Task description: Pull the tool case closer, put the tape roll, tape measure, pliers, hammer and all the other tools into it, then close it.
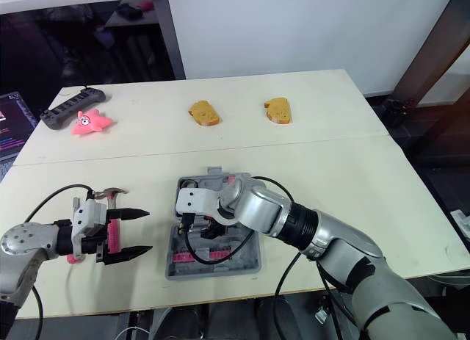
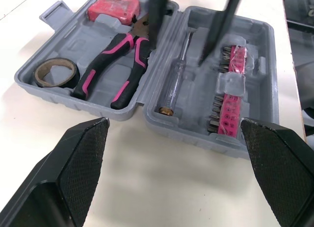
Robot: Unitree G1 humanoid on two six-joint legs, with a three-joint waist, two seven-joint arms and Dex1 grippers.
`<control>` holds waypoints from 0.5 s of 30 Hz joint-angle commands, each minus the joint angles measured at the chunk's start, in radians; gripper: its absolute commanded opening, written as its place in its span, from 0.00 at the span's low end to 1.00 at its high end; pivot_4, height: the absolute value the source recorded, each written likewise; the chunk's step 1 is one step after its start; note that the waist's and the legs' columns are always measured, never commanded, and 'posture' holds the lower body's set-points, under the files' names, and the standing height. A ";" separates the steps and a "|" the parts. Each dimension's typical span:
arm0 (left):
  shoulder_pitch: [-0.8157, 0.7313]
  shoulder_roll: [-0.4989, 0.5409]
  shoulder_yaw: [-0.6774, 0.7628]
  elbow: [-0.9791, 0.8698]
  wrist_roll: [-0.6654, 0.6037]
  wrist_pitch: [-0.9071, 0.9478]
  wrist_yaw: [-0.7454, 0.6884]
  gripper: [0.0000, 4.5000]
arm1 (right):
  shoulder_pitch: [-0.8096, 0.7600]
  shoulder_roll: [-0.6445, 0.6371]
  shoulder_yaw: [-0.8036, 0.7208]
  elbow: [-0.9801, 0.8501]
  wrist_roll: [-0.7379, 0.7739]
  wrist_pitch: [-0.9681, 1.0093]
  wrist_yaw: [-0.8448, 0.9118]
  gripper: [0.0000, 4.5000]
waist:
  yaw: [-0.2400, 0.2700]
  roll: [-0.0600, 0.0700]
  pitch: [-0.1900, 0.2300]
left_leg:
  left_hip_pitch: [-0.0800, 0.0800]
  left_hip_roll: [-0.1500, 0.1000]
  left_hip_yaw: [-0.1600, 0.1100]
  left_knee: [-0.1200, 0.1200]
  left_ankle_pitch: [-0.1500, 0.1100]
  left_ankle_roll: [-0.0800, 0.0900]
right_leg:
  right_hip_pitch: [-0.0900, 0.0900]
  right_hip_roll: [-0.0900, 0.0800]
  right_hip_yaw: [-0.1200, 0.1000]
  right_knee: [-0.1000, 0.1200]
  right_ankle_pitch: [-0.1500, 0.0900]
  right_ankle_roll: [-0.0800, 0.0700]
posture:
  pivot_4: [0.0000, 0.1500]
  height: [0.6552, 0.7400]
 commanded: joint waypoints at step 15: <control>-0.013 0.002 0.019 -0.017 -0.017 0.001 0.008 1.00 | 0.087 -0.060 -0.063 -0.111 0.011 -0.010 0.027 0.01 | 0.000 0.000 0.000 | 0.000 0.000 0.000 0.000 0.000 0.000 | 0.000 0.000 0.000 0.000 0.000 0.000 | 1.00 1.00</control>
